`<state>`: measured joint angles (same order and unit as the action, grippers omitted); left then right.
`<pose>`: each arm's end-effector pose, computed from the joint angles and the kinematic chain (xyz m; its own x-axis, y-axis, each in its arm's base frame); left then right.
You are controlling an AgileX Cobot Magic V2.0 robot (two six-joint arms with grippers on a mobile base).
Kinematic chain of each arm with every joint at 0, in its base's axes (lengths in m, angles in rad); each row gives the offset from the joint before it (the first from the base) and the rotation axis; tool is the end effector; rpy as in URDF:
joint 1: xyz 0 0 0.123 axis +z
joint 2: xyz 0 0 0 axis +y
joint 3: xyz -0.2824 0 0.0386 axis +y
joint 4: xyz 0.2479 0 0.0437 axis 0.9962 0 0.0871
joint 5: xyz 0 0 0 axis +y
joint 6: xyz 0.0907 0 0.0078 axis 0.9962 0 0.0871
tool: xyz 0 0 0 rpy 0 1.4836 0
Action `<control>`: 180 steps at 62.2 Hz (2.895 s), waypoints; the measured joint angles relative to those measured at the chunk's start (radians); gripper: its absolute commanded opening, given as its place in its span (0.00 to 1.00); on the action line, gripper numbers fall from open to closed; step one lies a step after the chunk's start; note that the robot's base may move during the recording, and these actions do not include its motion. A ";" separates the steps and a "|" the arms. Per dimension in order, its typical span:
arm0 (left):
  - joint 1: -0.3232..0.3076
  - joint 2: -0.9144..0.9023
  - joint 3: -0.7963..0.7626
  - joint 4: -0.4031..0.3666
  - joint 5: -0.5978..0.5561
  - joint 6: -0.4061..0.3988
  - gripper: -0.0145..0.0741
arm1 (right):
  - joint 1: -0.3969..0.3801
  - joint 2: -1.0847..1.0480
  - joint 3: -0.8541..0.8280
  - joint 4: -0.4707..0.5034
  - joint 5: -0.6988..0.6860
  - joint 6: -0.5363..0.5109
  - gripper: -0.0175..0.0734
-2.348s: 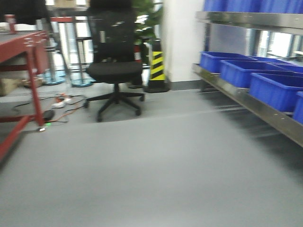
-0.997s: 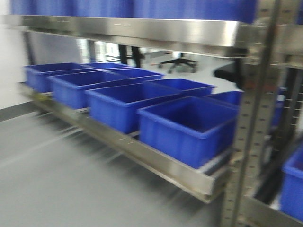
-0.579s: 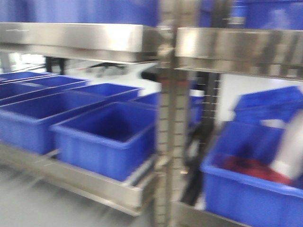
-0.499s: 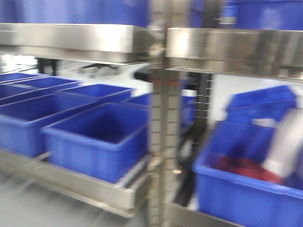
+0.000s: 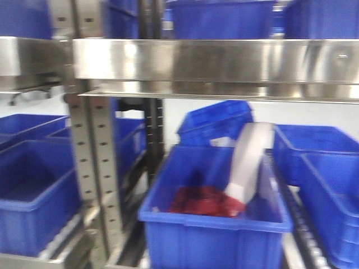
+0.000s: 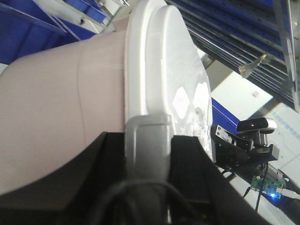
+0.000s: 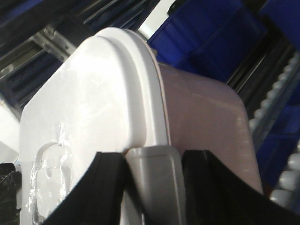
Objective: Grab white bin and place on right shelf
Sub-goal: 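Hold the bin and drive toward the steel shelf of blue crates, then raise the held bin above the upper steel shelf edge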
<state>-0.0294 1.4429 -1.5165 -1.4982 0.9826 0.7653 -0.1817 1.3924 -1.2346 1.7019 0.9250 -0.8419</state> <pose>0.2946 -0.0843 0.4725 -0.4870 -0.3347 -0.8067 0.6921 0.4155 -0.5902 0.3030 0.0177 0.4176 -0.4801 0.5914 -0.6479 -0.4699 0.4503 0.7592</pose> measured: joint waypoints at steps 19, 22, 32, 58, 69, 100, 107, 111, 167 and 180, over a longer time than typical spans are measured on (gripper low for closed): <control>0.000 0.000 0.000 0.000 0.000 0.000 0.03 | 0.000 0.000 0.000 0.002 0.000 0.000 0.25; 0.000 0.000 0.000 0.000 0.000 0.000 0.03 | 0.000 0.000 0.000 0.002 0.000 0.000 0.25; 0.000 0.000 0.000 0.000 0.000 0.000 0.03 | 0.000 0.000 0.000 0.002 -0.001 0.000 0.25; 0.000 0.000 0.000 0.000 0.000 0.000 0.03 | 0.000 0.000 0.000 0.004 -0.001 0.000 0.25; 0.000 0.000 0.000 0.000 0.000 0.000 0.03 | 0.000 0.000 0.000 0.004 -0.002 0.000 0.25; 0.000 0.000 0.000 0.000 0.000 0.000 0.03 | 0.000 0.000 0.000 0.006 -0.002 0.000 0.25; 0.000 0.000 0.000 0.000 0.000 0.000 0.03 | 0.000 0.000 0.000 0.006 -0.002 0.000 0.25; 0.000 0.000 0.000 0.000 0.000 0.000 0.03 | 0.000 0.000 0.000 0.006 -0.002 0.000 0.25; 0.000 0.000 0.000 0.000 0.013 -0.004 0.03 | 0.002 0.000 0.000 0.020 -0.022 -0.002 0.25; -0.009 0.006 -0.002 -0.002 -0.028 -0.004 0.03 | 0.002 0.011 -0.003 0.058 -0.031 0.004 0.25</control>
<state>-0.0380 1.4491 -1.5186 -1.5004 0.9546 0.7610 -0.1796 1.4038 -1.2374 1.7598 0.8944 -0.8383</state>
